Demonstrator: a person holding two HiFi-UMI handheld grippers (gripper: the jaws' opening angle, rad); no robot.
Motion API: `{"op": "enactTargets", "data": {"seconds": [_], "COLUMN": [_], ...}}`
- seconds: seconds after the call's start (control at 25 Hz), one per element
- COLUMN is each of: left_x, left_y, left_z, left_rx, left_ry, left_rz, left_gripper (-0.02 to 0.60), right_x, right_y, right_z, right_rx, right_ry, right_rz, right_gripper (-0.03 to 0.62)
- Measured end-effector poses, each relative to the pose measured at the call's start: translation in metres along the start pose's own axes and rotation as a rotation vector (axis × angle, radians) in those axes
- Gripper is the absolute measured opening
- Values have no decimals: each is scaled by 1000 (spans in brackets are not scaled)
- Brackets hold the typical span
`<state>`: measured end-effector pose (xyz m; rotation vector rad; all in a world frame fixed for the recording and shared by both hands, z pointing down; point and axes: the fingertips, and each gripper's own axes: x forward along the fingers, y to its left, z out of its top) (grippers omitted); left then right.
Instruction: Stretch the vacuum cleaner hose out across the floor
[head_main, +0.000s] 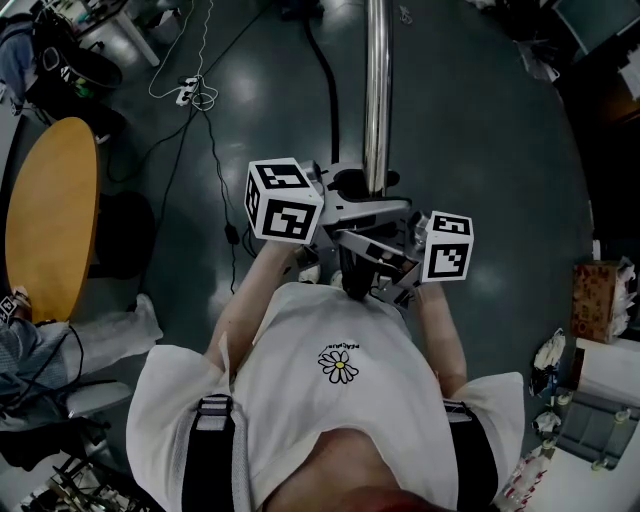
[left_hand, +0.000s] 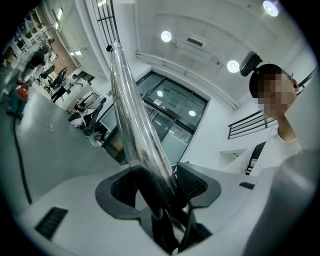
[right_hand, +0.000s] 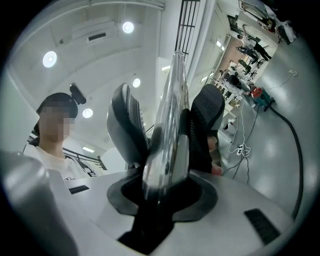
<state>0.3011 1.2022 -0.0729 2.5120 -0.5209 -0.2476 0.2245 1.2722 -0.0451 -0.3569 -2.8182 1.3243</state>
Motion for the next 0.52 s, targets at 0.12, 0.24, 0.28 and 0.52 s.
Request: {"op": "enactTargets", "data": {"seconds": [0.12,0.24,0.28,0.52], "left_x": [0,0,0,3], "left_y": [2,4,4,7], "left_z": [1,0,0,-3], "left_rx": [1,-3,-5,-17], "left_ry": [7,6,6,13], "left_rz": [-6,-12,-13,-23], "left_gripper": [219,219,219,219], "right_x": [1,1,1,-2], "right_y": [-2,-4,-5,-8], "right_z": [2,2,2,1], "right_rx": [-3,-2,0,9], "right_ry": [-9,-12,-13,-26], "right_rz": [-4,-9,-11,-22], "right_gripper": [124,124,124,124]}}
